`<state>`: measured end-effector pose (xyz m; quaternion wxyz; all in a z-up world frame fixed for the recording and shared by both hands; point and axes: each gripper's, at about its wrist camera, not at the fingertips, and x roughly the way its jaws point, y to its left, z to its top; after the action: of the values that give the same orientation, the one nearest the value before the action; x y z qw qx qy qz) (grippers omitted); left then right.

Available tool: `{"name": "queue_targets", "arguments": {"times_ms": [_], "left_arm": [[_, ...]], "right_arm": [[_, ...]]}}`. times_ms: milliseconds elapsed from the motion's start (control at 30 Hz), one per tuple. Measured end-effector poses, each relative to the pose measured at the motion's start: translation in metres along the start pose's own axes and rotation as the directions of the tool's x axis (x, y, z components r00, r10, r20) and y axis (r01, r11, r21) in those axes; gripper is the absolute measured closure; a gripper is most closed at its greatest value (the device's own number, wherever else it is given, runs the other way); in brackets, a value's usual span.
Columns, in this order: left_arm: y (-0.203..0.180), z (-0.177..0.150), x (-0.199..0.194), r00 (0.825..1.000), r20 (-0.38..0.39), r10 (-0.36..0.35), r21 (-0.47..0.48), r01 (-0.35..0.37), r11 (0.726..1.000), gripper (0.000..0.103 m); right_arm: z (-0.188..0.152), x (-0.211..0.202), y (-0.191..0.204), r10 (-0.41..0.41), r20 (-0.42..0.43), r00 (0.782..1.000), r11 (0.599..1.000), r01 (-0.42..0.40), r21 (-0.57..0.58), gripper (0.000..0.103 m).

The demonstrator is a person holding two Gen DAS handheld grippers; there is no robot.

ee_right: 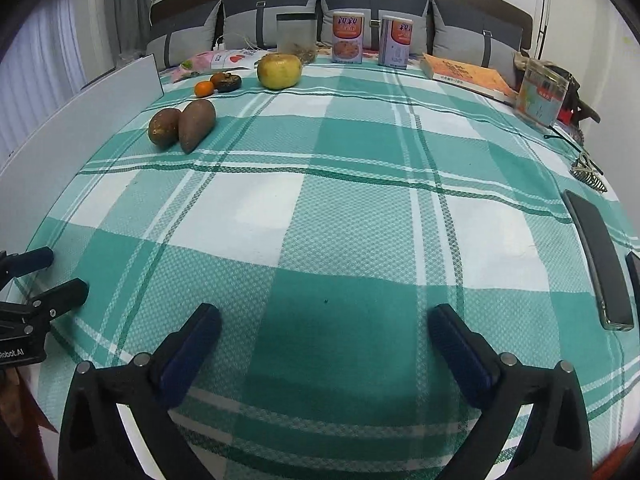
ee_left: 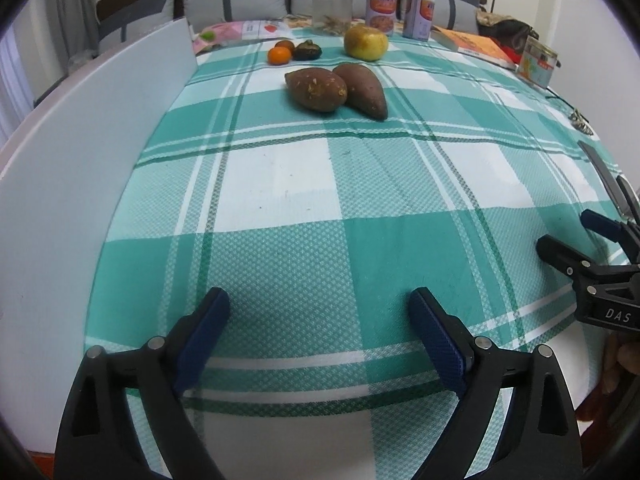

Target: Organize fruits

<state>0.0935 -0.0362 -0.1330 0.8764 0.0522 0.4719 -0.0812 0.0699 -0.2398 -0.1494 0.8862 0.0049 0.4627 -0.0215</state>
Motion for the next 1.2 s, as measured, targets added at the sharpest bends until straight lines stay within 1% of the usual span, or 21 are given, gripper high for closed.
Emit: {"name": "queue_targets", "arguments": {"times_ms": [1067, 1200], "left_arm": [[0.0017, -0.0016, 0.0004, 1.0, 0.0, 0.003, 0.009, -0.003, 1.0, 0.005], [0.0033, -0.0025, -0.0003, 1.0, 0.0, -0.012, 0.007, 0.012, 1.0, 0.005]], "right_arm": [[-0.0004, -0.0017, 0.0001, 0.0, 0.002, 1.0, 1.0, 0.0, 0.0, 0.0], [-0.0002, -0.0017, 0.0, 0.0, 0.002, 1.0, 1.0, 0.0, 0.0, 0.0]]}}
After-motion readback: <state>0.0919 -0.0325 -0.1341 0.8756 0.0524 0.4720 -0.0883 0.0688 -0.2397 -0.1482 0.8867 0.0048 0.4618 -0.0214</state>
